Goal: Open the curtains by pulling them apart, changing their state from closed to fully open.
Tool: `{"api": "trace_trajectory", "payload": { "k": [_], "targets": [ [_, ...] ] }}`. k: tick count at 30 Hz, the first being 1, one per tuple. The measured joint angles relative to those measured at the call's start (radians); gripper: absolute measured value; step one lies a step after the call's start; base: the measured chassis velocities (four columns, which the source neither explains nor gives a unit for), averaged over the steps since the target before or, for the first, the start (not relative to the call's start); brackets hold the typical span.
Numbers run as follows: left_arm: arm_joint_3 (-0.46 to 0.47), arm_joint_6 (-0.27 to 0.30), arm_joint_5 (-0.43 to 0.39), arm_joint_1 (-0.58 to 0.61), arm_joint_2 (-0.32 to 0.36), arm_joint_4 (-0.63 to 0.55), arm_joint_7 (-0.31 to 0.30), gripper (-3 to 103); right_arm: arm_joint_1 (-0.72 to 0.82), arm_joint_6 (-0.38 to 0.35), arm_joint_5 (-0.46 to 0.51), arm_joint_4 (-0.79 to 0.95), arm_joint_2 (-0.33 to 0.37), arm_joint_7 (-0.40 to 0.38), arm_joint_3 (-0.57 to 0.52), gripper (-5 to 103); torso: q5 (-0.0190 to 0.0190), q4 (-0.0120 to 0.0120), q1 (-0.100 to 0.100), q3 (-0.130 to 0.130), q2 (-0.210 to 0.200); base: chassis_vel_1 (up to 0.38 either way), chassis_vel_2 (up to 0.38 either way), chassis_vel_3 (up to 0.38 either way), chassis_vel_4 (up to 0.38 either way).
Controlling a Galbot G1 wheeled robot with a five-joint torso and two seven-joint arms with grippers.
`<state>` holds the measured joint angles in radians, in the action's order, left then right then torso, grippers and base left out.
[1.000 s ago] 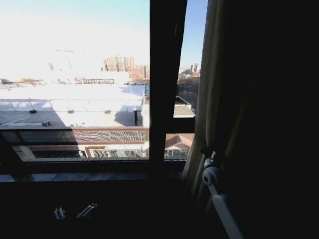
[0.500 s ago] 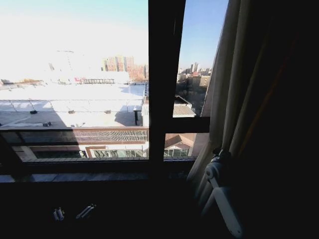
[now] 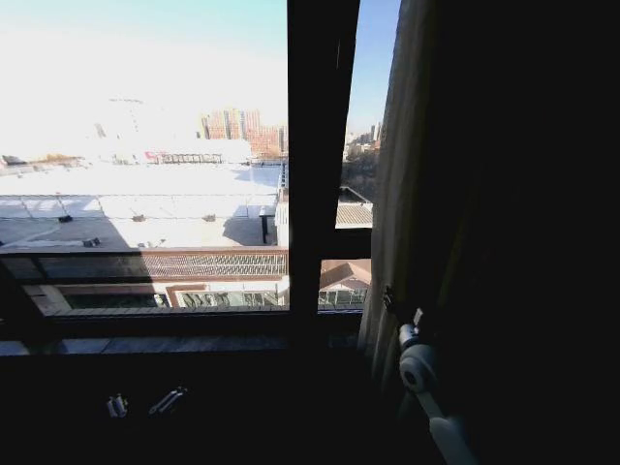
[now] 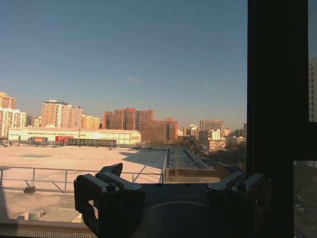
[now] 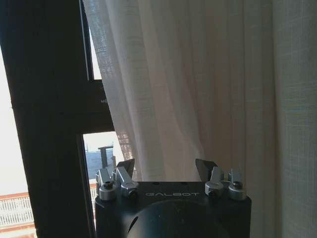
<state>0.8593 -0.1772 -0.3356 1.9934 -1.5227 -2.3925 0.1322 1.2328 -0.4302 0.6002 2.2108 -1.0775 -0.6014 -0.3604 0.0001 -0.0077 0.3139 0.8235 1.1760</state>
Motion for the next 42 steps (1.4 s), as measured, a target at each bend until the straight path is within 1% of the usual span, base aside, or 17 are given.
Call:
{"api": "trace_trajectory", "payload": {
  "k": [1, 3, 4, 6, 7, 8, 9, 10, 11, 13, 15, 18, 20, 21, 24, 32, 42],
  "targets": [
    [0.000, 0.000, 0.000, 0.000, 0.000, 0.000, 0.000, 100, 0.000, 0.000, 0.000, 0.000, 0.000, 0.000, 0.000, 71, 0.0000, 0.0000, 0.000, 0.000, 0.000, 0.000, 0.000, 0.000, 0.000],
    [0.004, 0.021, -0.010, -0.019, 0.012, 0.003, -0.001, 100, 0.077, 0.001, -0.027, 0.063, 0.007, 0.034, -0.002, 71, 0.0001, -0.0002, 0.000, 0.000, 0.000, 0.000, 0.000, 0.000, 0.000],
    [0.005, 0.031, -0.017, -0.027, 0.016, 0.004, -0.003, 100, 0.109, 0.005, -0.055, 0.086, 0.009, 0.053, -0.006, 82, 0.0000, -0.0001, 0.000, 0.000, 0.000, 0.000, 0.000, 0.000, 0.000],
    [0.004, 0.058, -0.034, -0.040, 0.024, 0.004, -0.005, 100, 0.160, 0.024, -0.121, 0.114, 0.009, 0.088, -0.009, 82, 0.0001, 0.0000, 0.000, 0.000, 0.000, 0.000, 0.000, 0.000, 0.000],
    [0.004, 0.058, -0.034, -0.040, 0.024, 0.004, -0.005, 100, 0.160, 0.024, -0.121, 0.114, 0.009, 0.088, -0.009, 82, 0.0001, 0.0000, 0.000, 0.000, 0.000, 0.000, 0.000, 0.000, 0.000],
    [0.002, 0.080, -0.047, -0.051, 0.034, 0.004, -0.012, 100, 0.195, 0.047, -0.193, 0.125, 0.007, 0.117, -0.015, 92, -0.0002, 0.0001, 0.000, 0.000, 0.000, 0.000, 0.000, 0.000, 0.000],
    [0.000, 0.098, -0.056, -0.061, 0.046, 0.004, -0.019, 100, 0.218, 0.070, -0.254, 0.127, 0.004, 0.138, -0.023, 92, 0.0002, 0.0000, 0.000, 0.000, 0.000, 0.000, 0.000, 0.000, 0.000],
    [0.002, 0.118, -0.066, -0.072, 0.062, 0.004, -0.024, 100, 0.244, 0.097, -0.320, 0.125, 0.000, 0.162, -0.040, 99, 0.0000, 0.0000, 0.000, 0.000, 0.000, 0.000, 0.000, 0.000, 0.000],
    [0.007, 0.138, -0.077, -0.084, 0.081, 0.004, -0.027, 100, 0.266, 0.117, -0.361, 0.120, -0.002, 0.179, -0.064, 99, 0.0002, 0.0000, 0.000, 0.000, 0.000, 0.000, 0.000, 0.000, 0.000],
    [0.012, 0.150, -0.083, -0.093, 0.094, 0.004, -0.028, 100, 0.278, 0.125, -0.371, 0.119, -0.002, 0.183, -0.078, 100, 0.0002, 0.0001, 0.000, 0.000, 0.000, 0.000, 0.000, 0.000, 0.000],
    [0.024, 0.177, -0.101, -0.112, 0.128, 0.004, -0.030, 100, 0.302, 0.140, -0.375, 0.117, 0.002, 0.193, -0.115, 100, 0.0002, -0.0002, 0.000, 0.000, 0.000, 0.000, 0.000, 0.000, 0.000],
    [0.028, 0.203, -0.116, -0.123, 0.148, -0.004, -0.033, 100, 0.310, 0.150, -0.365, 0.120, 0.009, 0.205, -0.131, 100, 0.0001, 0.0000, 0.000, 0.000, 0.000, 0.000, 0.000, 0.000, 0.000],
    [0.025, 0.229, -0.124, -0.129, 0.165, -0.015, -0.034, 100, 0.312, 0.148, -0.297, 0.150, 0.018, 0.220, -0.133, 100, 0.0002, 0.0001, 0.000, 0.000, 0.000, 0.000, 0.000, 0.000, 0.000],
    [0.025, 0.229, -0.124, -0.129, 0.165, -0.015, -0.034, 100, 0.312, 0.148, -0.297, 0.150, 0.018, 0.220, -0.133, 100, 0.0002, 0.0001, 0.000, 0.000, 0.000, 0.000, 0.000, 0.000, 0.000],
    [0.013, 0.260, -0.124, -0.127, 0.178, -0.030, -0.034, 100, 0.324, 0.123, -0.210, 0.190, 0.035, 0.224, -0.133, 100, 0.0001, 0.0001, 0.000, 0.000, 0.000, 0.000, 0.000, 0.000, 0.000],
    [0.010, 0.281, -0.117, -0.125, 0.185, -0.043, -0.044, 100, 0.351, 0.123, -0.193, 0.202, 0.048, 0.221, -0.126, 100, 0.0001, 0.0000, 0.000, 0.000, 0.000, 0.000, 0.000, 0.000, 0.000],
    [0.005, 0.294, -0.115, -0.139, 0.180, -0.044, -0.053, 100, 0.327, 0.122, -0.190, 0.196, 0.059, 0.216, -0.108, 100, 0.0002, 0.0001, 0.000, 0.000, 0.000, 0.000, 0.000, 0.000, 0.000]
  ]
}}
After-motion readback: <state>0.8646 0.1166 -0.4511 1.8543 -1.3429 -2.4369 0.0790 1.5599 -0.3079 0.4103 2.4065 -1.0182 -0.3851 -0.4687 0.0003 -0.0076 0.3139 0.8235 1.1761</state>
